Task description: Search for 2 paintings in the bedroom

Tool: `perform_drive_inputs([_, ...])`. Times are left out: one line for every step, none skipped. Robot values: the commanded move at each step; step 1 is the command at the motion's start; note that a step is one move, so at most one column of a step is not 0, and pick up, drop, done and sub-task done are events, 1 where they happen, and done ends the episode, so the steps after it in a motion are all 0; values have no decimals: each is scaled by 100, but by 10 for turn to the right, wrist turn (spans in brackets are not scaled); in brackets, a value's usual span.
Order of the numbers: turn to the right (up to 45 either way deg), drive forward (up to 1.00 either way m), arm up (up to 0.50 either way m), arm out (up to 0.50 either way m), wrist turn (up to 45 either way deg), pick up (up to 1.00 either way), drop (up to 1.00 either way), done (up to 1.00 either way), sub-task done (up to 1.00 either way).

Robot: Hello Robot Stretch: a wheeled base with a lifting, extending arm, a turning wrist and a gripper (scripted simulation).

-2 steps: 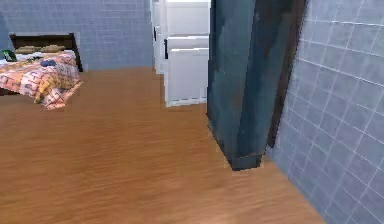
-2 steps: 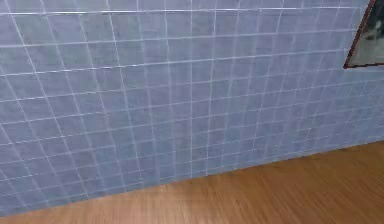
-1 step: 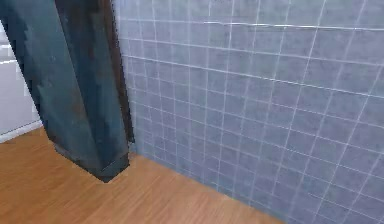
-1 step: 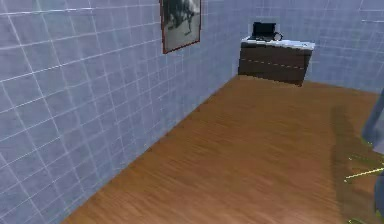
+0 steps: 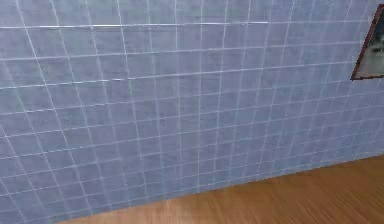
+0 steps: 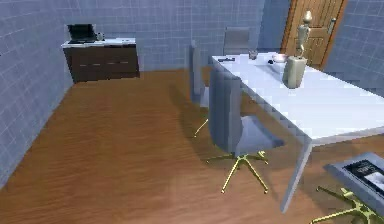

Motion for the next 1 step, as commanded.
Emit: perform_drive_inputs([360, 0, 0, 0, 0, 0, 0, 0, 0])
